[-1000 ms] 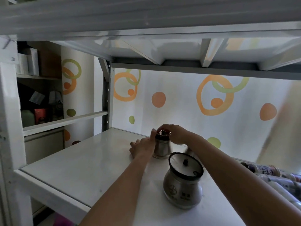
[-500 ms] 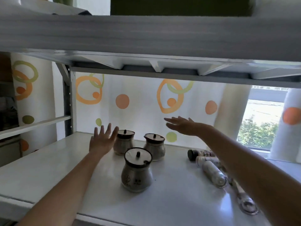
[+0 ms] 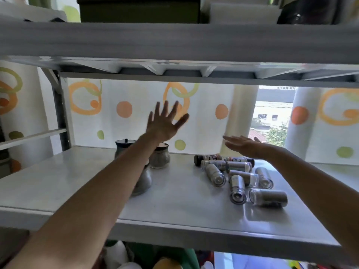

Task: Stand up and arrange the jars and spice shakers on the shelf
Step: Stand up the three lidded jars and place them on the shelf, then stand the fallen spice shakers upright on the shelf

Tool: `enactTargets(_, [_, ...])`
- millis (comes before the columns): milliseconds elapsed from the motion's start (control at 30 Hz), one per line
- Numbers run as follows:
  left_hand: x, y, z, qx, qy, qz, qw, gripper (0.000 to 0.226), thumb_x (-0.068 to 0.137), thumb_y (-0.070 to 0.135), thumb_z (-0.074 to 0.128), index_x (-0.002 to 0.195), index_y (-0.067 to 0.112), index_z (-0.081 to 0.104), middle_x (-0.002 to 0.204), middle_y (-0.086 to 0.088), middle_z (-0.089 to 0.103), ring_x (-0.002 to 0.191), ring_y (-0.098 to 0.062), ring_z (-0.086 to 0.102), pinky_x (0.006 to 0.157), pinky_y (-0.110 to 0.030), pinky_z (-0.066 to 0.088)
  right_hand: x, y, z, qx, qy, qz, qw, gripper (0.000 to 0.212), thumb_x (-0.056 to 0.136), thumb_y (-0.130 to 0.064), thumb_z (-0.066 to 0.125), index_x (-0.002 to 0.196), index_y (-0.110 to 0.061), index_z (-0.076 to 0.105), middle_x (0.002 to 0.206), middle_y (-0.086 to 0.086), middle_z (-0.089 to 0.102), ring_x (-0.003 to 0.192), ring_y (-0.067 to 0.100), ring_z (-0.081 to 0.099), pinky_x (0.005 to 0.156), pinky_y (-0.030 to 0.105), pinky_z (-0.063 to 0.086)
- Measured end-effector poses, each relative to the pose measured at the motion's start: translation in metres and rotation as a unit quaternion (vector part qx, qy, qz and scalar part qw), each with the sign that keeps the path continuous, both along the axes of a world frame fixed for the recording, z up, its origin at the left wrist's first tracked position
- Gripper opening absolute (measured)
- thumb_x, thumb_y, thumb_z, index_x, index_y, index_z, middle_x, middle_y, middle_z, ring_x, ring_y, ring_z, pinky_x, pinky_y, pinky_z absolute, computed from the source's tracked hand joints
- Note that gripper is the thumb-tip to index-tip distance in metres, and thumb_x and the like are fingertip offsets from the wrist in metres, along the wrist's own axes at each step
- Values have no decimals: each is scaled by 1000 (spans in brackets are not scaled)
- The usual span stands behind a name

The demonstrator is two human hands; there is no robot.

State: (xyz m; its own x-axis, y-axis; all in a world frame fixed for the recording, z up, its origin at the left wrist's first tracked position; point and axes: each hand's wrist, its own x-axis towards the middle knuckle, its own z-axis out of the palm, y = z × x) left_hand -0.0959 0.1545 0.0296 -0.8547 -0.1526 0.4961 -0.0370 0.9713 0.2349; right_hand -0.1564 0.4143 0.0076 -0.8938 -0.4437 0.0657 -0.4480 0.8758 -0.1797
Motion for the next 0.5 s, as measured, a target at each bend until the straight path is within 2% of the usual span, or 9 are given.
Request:
enactTargets(67, [3,37,-20,6,0,-52,999,67,90,65,17,148,41,-8,160,5,-13,146,-17,-18,118,-40,-7,9,13,-5,-30,70,-28,997,51,96,-49,31,144,-29,32,153,1,32,142,24,26,117,46,8])
enactTargets(133, [5,67,-46,26,-4,-86,996,69,91,64,22,148,40,-7,160,4,-11,147,-17,-16,118,-39,-7,14,25,-10,-60,134,-65,987,45,90,-45,50,130,-24,51,135,7,55,123,27,50,106,41,34])
enactTargets(200, [8,94,-75,60,-23,-97,993,75,90,65,27,151,32,0,161,-1,4,148,-20,-5,119,-39,2,17,33,-17,-78,117,-81,987,35,82,-44,62,109,-21,62,114,8,66,103,27,59,92,38,46])
enactTargets(267, [11,114,-101,95,7,-76,993,78,87,64,38,147,18,25,146,-10,41,139,-28,27,110,-36,25,24,37,-25,-109,47,-66,991,27,77,-43,69,90,-19,66,92,5,70,88,23,62,83,34,48])
enactTargets(333, [15,127,-116,191,86,-59,976,52,86,48,55,126,14,52,115,-9,63,114,-28,52,91,-33,41,34,38,-34,-145,-7,-46,988,30,77,-42,70,85,-13,67,72,0,67,78,17,61,75,30,46])
enactTargets(400, [19,131,-119,282,96,-76,952,28,84,33,61,106,16,60,95,-6,68,93,-24,63,76,-29,47,45,35,-40,-168,-45,-52,983,36,79,-43,68,90,-8,67,69,-1,67,72,13,59,67,25,42])
enactTargets(500, [19,132,-121,328,-9,-165,930,10,83,27,64,81,18,60,71,-3,68,63,-20,63,67,-31,51,51,32,-51,-150,-75,-56,984,47,79,-49,65,89,-4,72,85,12,73,74,14,58,64,25,41])
